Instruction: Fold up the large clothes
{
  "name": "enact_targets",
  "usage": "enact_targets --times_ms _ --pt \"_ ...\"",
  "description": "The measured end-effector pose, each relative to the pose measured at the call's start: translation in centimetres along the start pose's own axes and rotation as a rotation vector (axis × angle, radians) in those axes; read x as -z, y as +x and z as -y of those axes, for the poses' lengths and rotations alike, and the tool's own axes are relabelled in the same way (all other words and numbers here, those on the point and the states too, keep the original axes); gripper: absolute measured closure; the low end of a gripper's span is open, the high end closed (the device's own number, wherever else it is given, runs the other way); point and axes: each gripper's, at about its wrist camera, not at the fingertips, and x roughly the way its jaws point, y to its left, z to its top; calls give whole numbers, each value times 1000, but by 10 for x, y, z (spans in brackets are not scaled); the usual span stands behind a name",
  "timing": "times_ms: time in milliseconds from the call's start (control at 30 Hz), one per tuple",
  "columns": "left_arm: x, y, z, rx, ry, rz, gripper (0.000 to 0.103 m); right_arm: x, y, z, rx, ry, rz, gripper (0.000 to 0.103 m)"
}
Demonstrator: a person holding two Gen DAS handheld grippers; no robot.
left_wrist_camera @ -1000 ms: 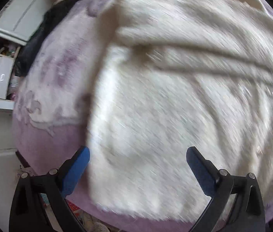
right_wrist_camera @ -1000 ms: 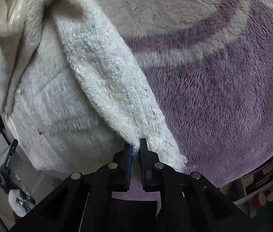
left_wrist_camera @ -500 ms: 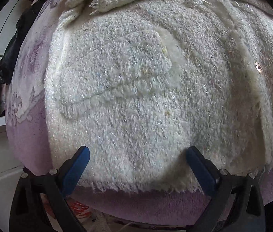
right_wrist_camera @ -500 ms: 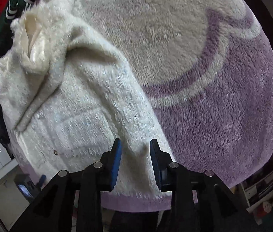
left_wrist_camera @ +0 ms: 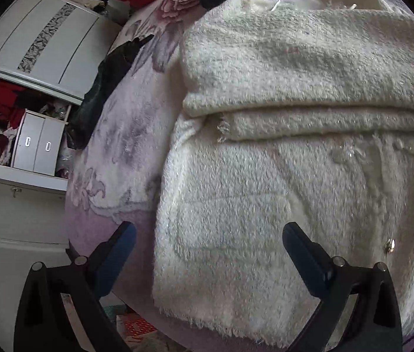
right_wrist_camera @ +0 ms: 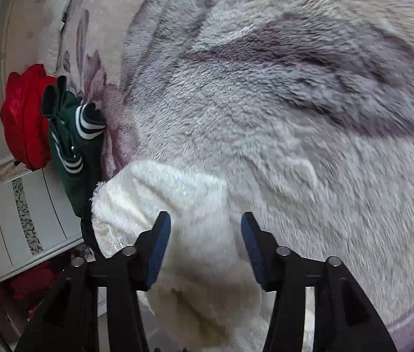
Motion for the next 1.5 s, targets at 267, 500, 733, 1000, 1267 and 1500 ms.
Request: enact_targets --times_ms 267,500,733,1000,1267,1500 --pt "-27 -25 33 -100 -88 -35 0 -12 22 -48 193 -306 -92 96" --pt "-26 -51 65 -95 -74 -56 0 -82 4 -57 221 -297 -102 103" --pt "-21 -69 91 -33 -67 -94 0 -66 24 -24 130 -244 -380 13" --pt "-16 -58 121 -26 -43 -128 0 -17 45 -24 86 -215 -499 93" --pt "-9 -52 128 -21 -27 -152 0 -18 19 -52 296 -378 -218 96" --pt "-2 -69 126 -14 -30 -143 0 -1 40 -66 248 -397 -364 80"
